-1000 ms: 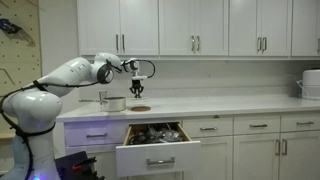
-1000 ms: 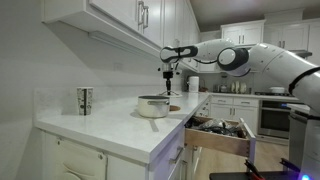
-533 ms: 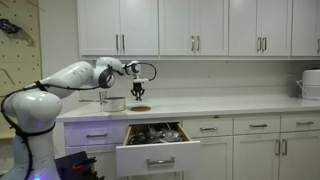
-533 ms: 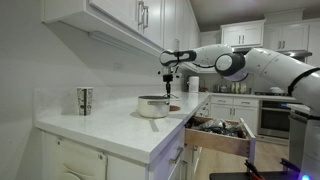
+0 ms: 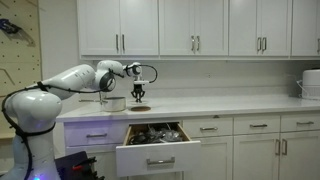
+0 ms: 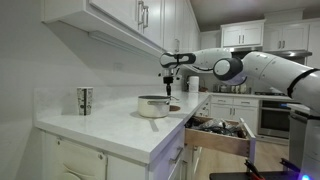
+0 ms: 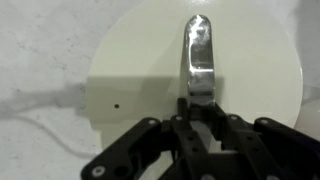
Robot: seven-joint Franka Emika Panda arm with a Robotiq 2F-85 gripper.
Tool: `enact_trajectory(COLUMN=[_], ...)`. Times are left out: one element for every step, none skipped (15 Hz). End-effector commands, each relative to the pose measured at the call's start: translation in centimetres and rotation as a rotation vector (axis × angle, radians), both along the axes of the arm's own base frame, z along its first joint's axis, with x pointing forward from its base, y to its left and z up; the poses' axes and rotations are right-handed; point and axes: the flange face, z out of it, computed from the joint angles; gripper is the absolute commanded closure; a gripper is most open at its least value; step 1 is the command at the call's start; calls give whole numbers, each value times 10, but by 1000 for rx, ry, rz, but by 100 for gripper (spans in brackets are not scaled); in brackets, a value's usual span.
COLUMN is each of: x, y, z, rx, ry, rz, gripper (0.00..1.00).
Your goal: Uncover the pot
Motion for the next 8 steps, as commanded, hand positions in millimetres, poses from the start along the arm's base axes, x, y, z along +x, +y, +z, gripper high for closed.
enact_trajectory(x=[-1, -1, -1, -1, 0, 0, 1, 1], y=[-4, -4, -5, -6, -6, -7, -8, -9], z=[12, 11, 10, 10, 9, 8, 8, 7], rx=[13, 14, 16, 15, 15, 13, 12, 11], ry=[4, 9, 11, 13, 13, 15, 15, 17], rz=[8, 7, 5, 4, 2, 1, -1, -3], gripper=[94, 94, 94, 94, 94, 94, 94, 94])
